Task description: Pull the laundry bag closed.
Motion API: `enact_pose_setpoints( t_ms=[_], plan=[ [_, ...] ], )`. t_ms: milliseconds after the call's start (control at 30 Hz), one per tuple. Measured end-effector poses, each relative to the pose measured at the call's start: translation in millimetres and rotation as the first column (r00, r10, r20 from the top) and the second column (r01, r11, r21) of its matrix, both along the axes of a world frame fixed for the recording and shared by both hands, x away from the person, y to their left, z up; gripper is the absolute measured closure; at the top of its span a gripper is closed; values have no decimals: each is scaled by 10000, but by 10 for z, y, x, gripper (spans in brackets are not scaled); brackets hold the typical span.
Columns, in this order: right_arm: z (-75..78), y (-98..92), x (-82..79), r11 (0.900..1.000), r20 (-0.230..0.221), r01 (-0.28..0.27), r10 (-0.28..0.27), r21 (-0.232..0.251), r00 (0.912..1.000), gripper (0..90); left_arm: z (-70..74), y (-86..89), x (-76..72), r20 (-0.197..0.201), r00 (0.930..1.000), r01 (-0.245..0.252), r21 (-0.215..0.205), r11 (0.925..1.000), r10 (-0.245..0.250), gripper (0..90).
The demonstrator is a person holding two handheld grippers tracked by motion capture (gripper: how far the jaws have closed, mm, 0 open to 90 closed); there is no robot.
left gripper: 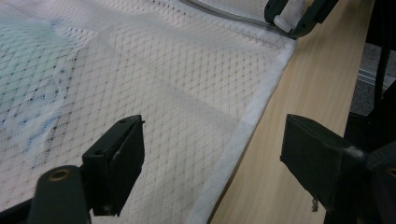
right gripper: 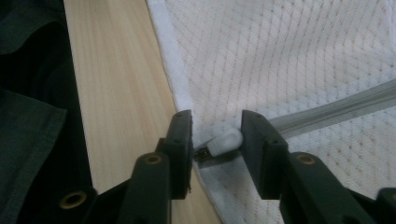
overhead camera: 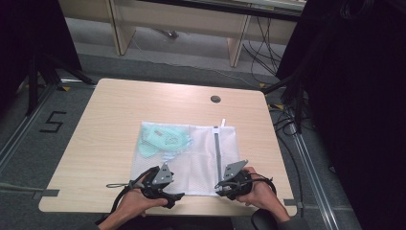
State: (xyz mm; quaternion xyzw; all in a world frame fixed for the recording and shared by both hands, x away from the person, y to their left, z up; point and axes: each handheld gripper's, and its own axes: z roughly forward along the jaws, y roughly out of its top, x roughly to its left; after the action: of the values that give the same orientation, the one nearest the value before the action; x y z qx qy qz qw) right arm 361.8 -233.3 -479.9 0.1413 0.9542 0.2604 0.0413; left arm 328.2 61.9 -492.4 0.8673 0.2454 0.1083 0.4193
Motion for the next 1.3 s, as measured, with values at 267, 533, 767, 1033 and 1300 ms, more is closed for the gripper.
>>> enact_pose_setpoints(
  t_ms=[267,533,767,1033,1300],
  plan=[
    [29,-15,-23,9990,16,-320,321,-311,9995,792,-14,3,-27,-112,9999,-91,92,9999,92,210],
    [44,-26,-28,9981,-44,-463,461,-398,9989,855,-19,6,-30,-129,9999,-85,119,9999,87,209],
    [40,-51,6,9996,-512,263,-265,-31,9983,862,-15,-5,-27,-127,9999,-40,-27,10000,39,210],
    [99,-133,45,9925,-908,908,-833,821,9924,863,-7,-167,-56,-121,9981,582,-1472,9874,-607,175],
    [127,-132,54,9888,-1049,941,-820,1162,9911,863,-60,-412,-43,206,9965,829,-1053,9910,-811,200]
  ],
)
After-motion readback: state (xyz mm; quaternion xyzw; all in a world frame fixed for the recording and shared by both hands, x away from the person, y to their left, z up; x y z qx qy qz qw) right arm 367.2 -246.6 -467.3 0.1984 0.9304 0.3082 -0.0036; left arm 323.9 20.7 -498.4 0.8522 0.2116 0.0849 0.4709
